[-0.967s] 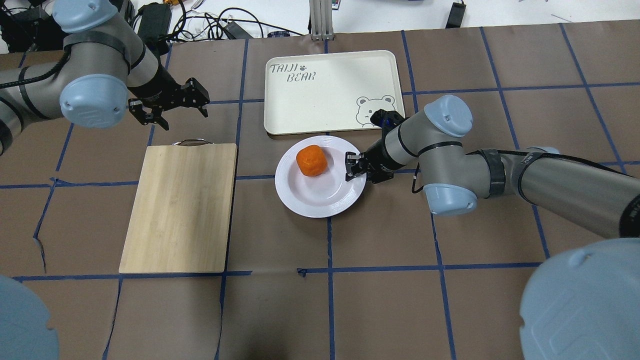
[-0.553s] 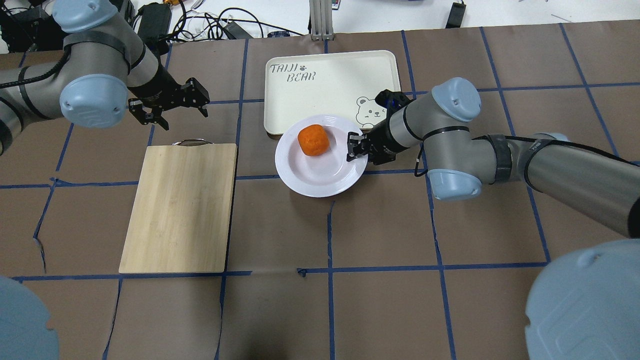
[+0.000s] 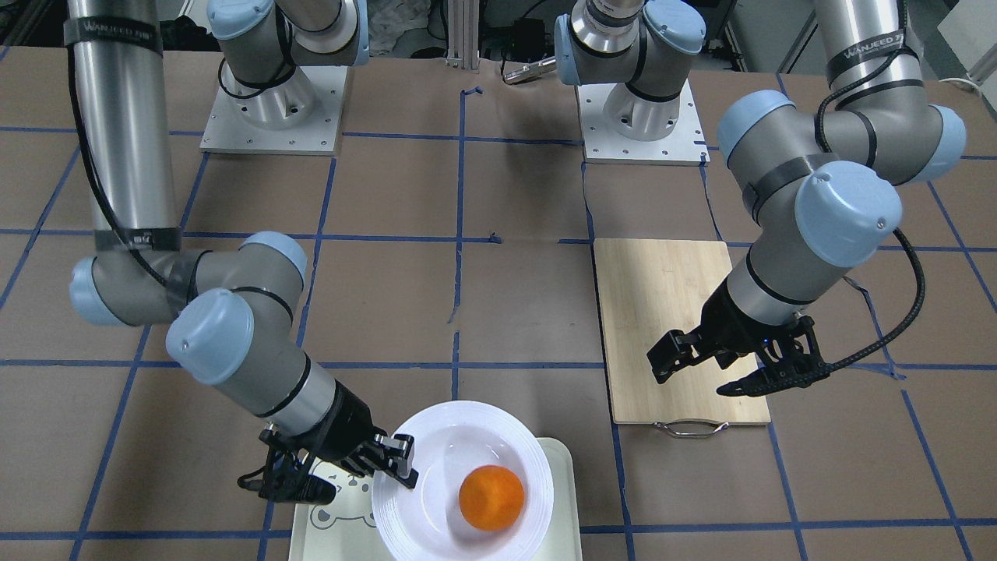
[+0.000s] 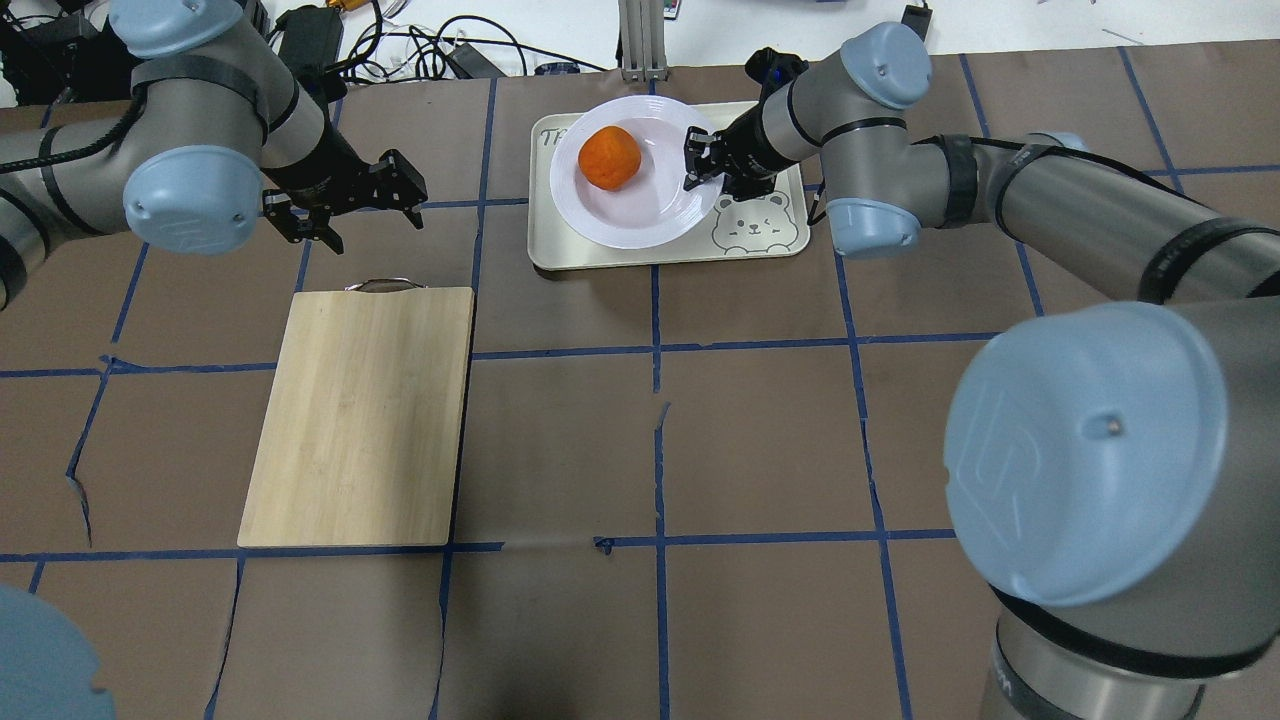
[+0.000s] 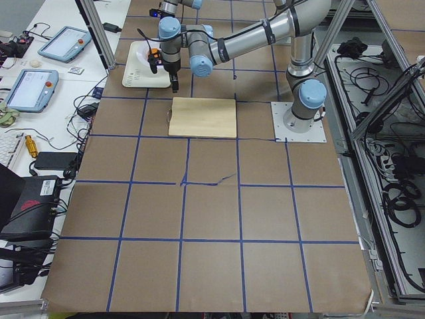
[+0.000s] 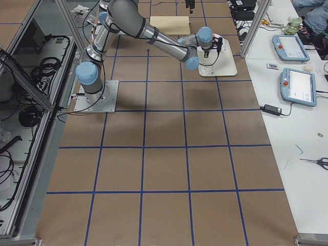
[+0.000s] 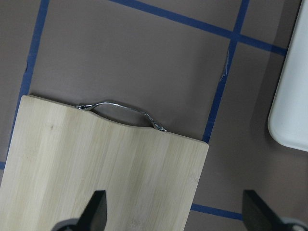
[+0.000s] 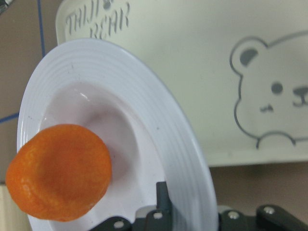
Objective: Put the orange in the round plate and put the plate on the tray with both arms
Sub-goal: 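Slide the plate with the right gripper onto the bear tray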
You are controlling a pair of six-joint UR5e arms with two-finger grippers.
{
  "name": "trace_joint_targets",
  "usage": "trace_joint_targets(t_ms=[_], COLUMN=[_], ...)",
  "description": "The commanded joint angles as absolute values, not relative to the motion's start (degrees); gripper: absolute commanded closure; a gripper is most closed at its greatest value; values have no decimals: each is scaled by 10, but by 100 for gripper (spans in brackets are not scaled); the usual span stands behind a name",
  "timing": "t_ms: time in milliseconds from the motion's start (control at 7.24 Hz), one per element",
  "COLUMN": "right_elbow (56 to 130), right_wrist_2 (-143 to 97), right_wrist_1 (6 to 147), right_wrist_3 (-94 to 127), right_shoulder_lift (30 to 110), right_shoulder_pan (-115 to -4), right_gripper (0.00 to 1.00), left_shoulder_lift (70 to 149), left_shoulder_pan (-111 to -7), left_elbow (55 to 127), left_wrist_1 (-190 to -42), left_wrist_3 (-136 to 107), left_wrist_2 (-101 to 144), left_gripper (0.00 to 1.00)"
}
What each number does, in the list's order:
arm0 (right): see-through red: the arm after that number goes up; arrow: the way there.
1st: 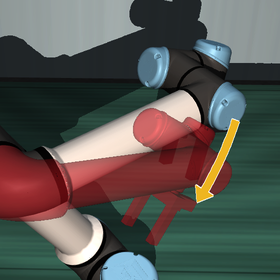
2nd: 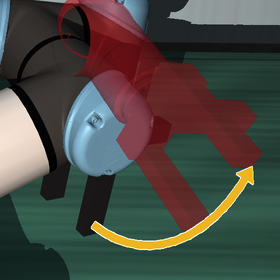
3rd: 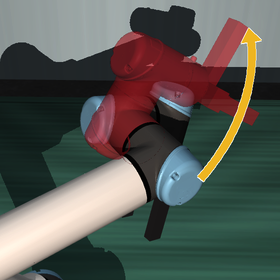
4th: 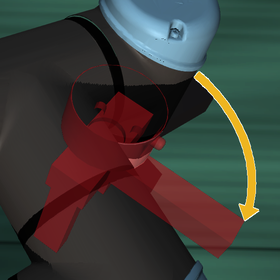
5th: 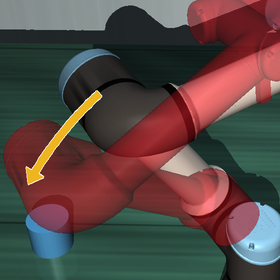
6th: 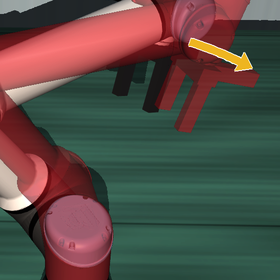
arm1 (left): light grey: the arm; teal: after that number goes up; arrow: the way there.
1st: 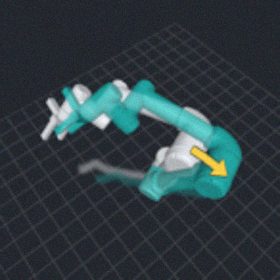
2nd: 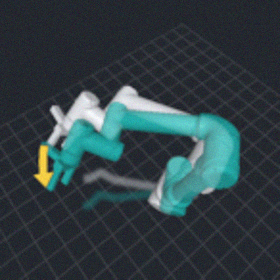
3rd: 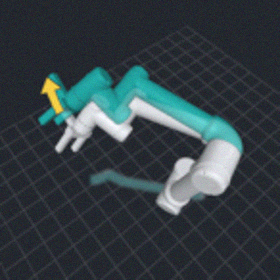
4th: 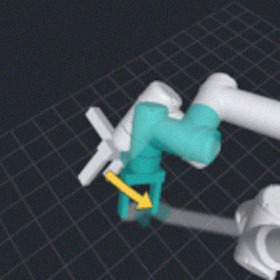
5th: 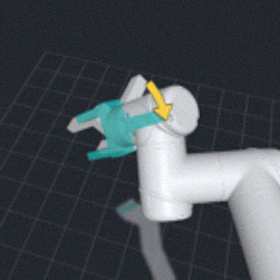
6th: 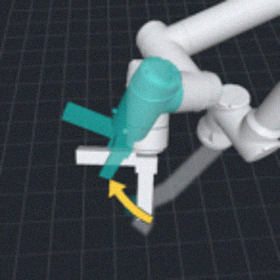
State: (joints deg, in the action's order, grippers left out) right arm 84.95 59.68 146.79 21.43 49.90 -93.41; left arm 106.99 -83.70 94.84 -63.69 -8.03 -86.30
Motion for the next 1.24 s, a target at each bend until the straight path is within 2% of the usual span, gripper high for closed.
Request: trace_joint_targets(t_ms=[0,276,415,691,829,1106], right_elbow=[797,800,800,804,800,782], right_wrist_2=[598,609,638,678,706,802], right_wrist_1=[1467,1468,1467,1467,1461,1324], right_wrist_3=[220,235,237,237,223,119], right_shoulder_lift=[441,439,440,450,466,530], right_shoulder_pan=[-931,-930,-929,-927,-927,-929], right_gripper=[96,77,46,0,0,0], left_shoulder_lift=[1056,1053,1053,1053,1052,1045], left_shoulder_pan=[-854,-854,-854,-854,-854,-858], left_elbow=[950,951,952,951,951,948], left_wrist_1=[-642,-644,-644,-644,-645,-645], left_wrist_3=[-80,-80,-80,-80,-80,-80], left_wrist_2=[-903,-904,-904,-904,-904,-904], left_gripper=[0,0,0,0,0,0])
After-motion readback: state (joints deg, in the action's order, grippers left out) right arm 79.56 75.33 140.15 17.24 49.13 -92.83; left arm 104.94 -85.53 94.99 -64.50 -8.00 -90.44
